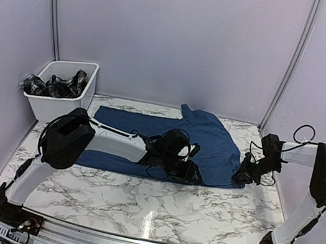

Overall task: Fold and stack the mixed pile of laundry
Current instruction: Adjust the 1/3-folded T-shirt at the center of the board, then smooth out the 1/3-folded T-shirt at the center of the board, then adjust the 1/3-folded T-shirt at the center of the board.

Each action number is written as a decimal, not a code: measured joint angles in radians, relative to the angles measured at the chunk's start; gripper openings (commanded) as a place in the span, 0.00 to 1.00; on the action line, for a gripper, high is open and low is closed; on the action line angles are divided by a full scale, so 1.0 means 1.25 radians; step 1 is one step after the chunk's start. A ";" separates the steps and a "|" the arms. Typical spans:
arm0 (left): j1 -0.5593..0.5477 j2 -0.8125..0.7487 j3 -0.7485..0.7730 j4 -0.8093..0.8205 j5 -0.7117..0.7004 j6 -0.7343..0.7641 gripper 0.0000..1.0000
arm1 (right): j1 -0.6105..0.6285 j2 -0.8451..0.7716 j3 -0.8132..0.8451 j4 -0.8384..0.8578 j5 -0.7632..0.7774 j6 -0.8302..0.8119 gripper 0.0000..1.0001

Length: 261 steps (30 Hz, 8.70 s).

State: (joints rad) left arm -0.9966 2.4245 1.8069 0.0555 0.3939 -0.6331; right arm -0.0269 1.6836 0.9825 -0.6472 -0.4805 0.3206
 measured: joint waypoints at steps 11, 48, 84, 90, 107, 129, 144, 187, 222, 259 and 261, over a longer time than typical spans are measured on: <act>-0.002 0.000 -0.003 0.001 0.011 -0.005 0.62 | 0.000 -0.013 0.000 -0.010 -0.001 0.000 0.00; -0.027 0.042 0.084 -0.104 -0.011 0.099 0.31 | 0.000 -0.022 0.000 -0.016 -0.008 0.006 0.00; 0.027 0.000 0.089 -0.089 0.020 0.027 0.00 | 0.000 -0.010 0.026 -0.051 -0.044 0.008 0.22; 0.027 0.000 0.089 -0.084 0.020 0.019 0.00 | 0.000 -0.015 -0.043 -0.052 -0.053 0.009 0.19; 0.027 0.000 0.089 -0.084 0.020 0.011 0.00 | 0.005 0.003 -0.011 -0.027 -0.054 0.015 0.17; 0.058 0.000 0.089 -0.083 0.019 0.006 0.00 | 0.005 0.030 0.146 -0.057 -0.065 0.009 0.00; 0.143 0.044 0.113 -0.010 -0.020 -0.102 0.44 | 0.005 0.183 0.278 0.025 -0.106 0.084 0.40; -0.003 -0.516 -0.621 -0.278 -0.232 0.101 0.70 | 0.125 -0.155 -0.219 -0.008 -0.083 0.013 0.42; 0.471 -0.196 -0.013 -0.539 -0.371 0.392 0.90 | 0.129 0.617 0.901 -0.117 0.201 -0.166 0.48; 0.519 -0.137 0.035 -0.573 -0.387 0.441 0.83 | 0.130 0.620 0.913 -0.154 0.294 -0.204 0.49; 0.520 -0.137 0.036 -0.573 -0.386 0.441 0.82 | 0.134 0.620 0.912 -0.153 0.301 -0.210 0.47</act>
State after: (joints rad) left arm -0.3462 2.2532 1.8515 -0.6609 -0.0887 -0.0818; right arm 0.1410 2.4592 2.1220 -0.8387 -0.1043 0.0582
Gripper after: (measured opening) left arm 0.829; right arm 0.494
